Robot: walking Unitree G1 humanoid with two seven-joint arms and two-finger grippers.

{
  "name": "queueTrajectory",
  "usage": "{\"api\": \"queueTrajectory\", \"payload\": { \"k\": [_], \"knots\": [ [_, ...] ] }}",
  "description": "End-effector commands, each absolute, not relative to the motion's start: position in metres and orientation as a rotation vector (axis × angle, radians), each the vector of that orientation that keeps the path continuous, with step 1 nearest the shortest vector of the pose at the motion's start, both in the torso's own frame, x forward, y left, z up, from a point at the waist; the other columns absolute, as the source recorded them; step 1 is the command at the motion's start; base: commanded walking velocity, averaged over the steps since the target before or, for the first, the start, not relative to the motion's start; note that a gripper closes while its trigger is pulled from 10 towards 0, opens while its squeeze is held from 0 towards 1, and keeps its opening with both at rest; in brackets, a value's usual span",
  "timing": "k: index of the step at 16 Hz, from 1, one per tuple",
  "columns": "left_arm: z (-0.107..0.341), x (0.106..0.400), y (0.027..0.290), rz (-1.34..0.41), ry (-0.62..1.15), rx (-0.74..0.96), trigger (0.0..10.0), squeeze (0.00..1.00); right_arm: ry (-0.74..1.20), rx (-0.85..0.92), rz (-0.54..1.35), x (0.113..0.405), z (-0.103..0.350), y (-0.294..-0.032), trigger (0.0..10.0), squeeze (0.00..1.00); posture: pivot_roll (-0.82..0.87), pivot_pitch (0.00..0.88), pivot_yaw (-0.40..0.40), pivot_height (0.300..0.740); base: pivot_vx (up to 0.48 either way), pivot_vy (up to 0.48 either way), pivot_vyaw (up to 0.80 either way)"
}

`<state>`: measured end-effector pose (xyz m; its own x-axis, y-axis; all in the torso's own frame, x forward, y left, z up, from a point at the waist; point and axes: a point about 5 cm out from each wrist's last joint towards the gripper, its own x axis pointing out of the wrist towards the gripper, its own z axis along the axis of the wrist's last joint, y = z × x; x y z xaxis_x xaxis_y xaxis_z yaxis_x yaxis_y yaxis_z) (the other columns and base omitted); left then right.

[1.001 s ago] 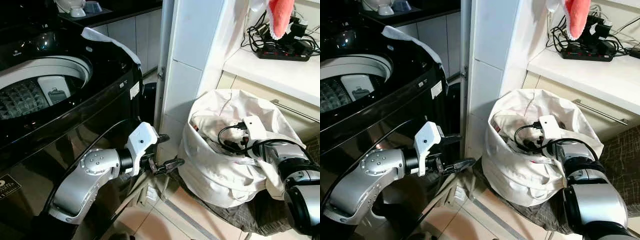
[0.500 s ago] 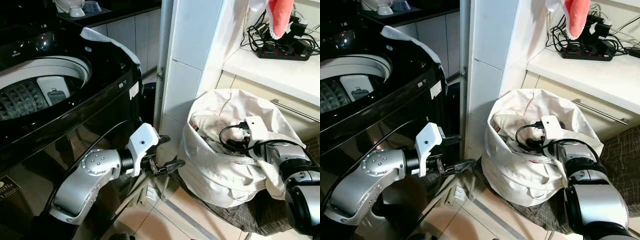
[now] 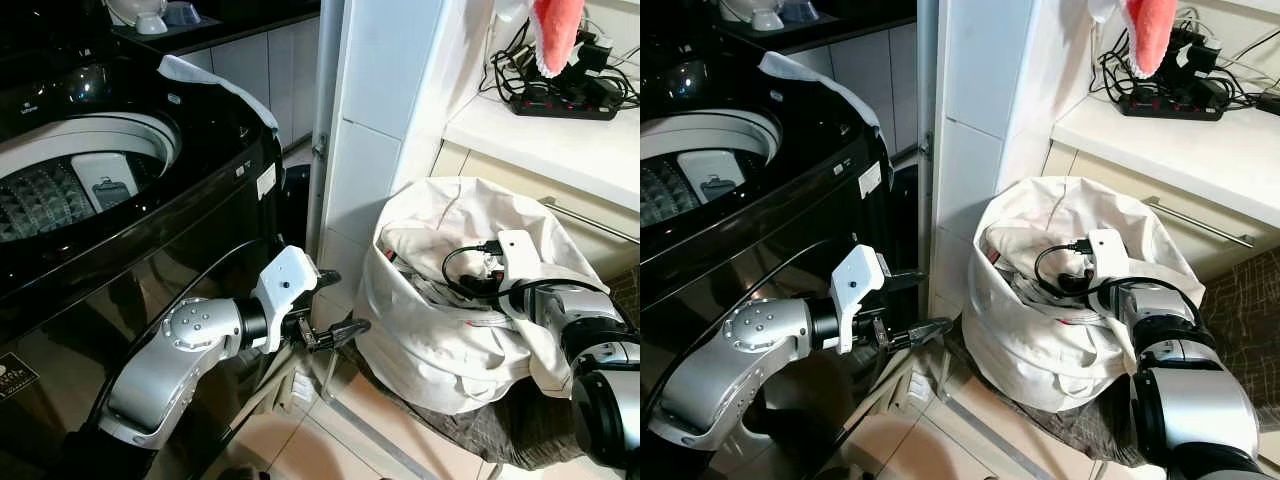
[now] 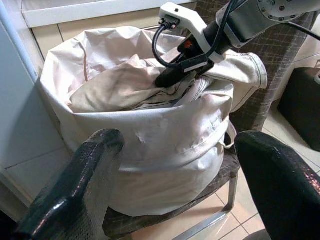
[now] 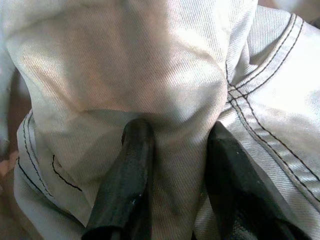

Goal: Clothes washing

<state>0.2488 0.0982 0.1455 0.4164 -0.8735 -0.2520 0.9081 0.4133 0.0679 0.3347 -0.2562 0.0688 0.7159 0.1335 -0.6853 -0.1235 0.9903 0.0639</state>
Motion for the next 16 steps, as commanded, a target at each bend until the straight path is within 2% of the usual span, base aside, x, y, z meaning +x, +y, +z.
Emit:
{"api": "queueTrajectory", "payload": {
  "k": [1,6,8,11,15,16],
  "knots": [
    [0.147,0.251,0.097,-1.131,0.187,0.225,10.0,0.00,0.778,0.048,0.119,0.330,0.065,-0.262,0.0,0.00,0.04,0.000,-0.038,0.740,0.000,0.000,0.00],
    [0.148,0.254,0.097,-1.106,0.167,0.228,10.0,0.00,0.666,0.168,0.125,0.338,0.083,-0.266,0.0,0.00,0.03,0.000,-0.045,0.740,0.000,0.000,0.00],
    [0.162,0.268,0.098,-0.976,0.043,0.205,10.0,0.00,0.544,0.245,0.152,0.351,0.112,-0.269,0.0,0.00,0.03,0.000,-0.053,0.740,0.000,0.000,0.00],
    [0.195,0.291,0.102,-0.787,-0.162,0.120,10.0,0.00,0.271,0.270,0.311,0.373,0.201,-0.259,0.0,0.00,0.03,0.000,-0.055,0.740,0.000,0.000,0.00],
    [0.223,0.298,0.099,-0.758,-0.295,0.145,10.0,0.00,-0.048,0.284,0.547,0.370,0.318,-0.220,0.0,0.00,0.02,0.000,-0.060,0.740,0.000,0.000,0.00],
    [0.228,0.298,0.099,-0.756,-0.309,0.137,10.0,0.00,-0.094,0.294,0.578,0.367,0.334,-0.214,0.0,0.00,0.02,0.000,-0.062,0.740,0.000,0.000,0.00]
  ]
}}
